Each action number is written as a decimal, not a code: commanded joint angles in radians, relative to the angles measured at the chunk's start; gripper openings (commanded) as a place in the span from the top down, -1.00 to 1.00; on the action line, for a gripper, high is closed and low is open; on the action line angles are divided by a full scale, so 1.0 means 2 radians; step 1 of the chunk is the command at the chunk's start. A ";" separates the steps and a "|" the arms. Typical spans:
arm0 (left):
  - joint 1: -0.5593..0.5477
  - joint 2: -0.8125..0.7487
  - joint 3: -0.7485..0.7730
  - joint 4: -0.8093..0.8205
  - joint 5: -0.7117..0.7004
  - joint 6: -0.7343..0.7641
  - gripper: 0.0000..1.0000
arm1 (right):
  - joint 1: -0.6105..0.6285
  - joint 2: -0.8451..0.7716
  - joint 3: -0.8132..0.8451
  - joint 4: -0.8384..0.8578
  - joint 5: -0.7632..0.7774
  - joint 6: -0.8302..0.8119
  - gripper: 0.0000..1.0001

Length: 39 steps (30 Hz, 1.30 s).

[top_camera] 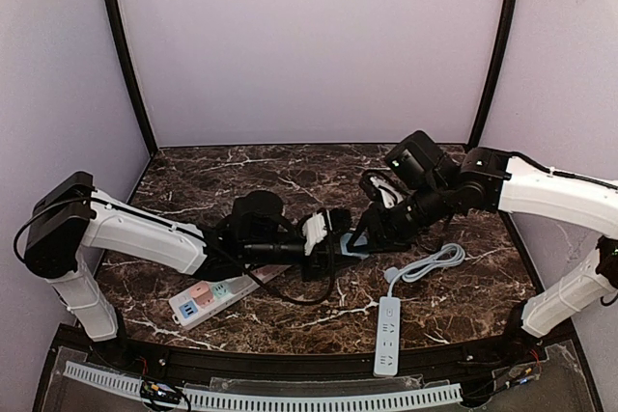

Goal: Insert the plug

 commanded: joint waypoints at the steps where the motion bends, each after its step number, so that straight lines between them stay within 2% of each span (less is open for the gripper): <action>1: -0.009 0.002 0.011 -0.022 -0.014 0.021 0.43 | 0.007 -0.011 0.013 0.008 -0.006 0.003 0.41; 2: -0.011 0.003 0.012 -0.023 -0.015 0.024 0.56 | 0.007 -0.012 0.011 0.007 -0.006 0.004 0.36; 3: -0.011 0.002 0.012 -0.022 -0.016 0.025 0.77 | 0.008 -0.013 0.010 0.007 -0.003 0.006 0.31; 5: -0.014 0.000 0.009 -0.022 -0.018 0.026 0.88 | 0.008 -0.015 0.008 0.001 0.004 0.008 0.24; 8: -0.014 -0.007 0.001 -0.018 -0.021 0.026 0.88 | 0.008 -0.017 0.003 -0.004 0.007 0.011 0.21; 12: -0.015 -0.012 -0.004 -0.016 -0.023 0.027 0.71 | 0.008 -0.018 0.001 -0.003 0.002 0.012 0.26; 14: -0.016 -0.012 -0.002 -0.020 -0.025 0.029 0.30 | 0.008 -0.018 0.000 -0.004 0.003 0.012 0.29; 15: -0.016 -0.012 -0.001 -0.020 -0.029 0.030 -0.05 | 0.008 -0.018 0.000 -0.003 0.004 0.013 0.29; 16: -0.018 -0.013 -0.002 -0.020 -0.031 0.031 -0.22 | 0.008 -0.018 0.000 -0.004 0.006 0.014 0.29; 17: -0.020 -0.014 -0.002 -0.021 -0.036 0.034 -0.25 | 0.008 -0.018 -0.001 -0.005 0.007 0.014 0.29; 19: -0.023 -0.018 -0.002 -0.024 -0.039 0.036 -0.28 | 0.008 -0.017 -0.001 -0.007 0.010 0.015 0.29; 35: -0.036 -0.025 0.002 -0.014 -0.051 0.043 0.02 | 0.010 -0.009 -0.006 -0.008 0.004 0.015 0.29; 39: -0.037 -0.025 0.003 -0.013 -0.051 0.045 -0.01 | 0.010 -0.007 -0.006 -0.009 0.005 0.016 0.29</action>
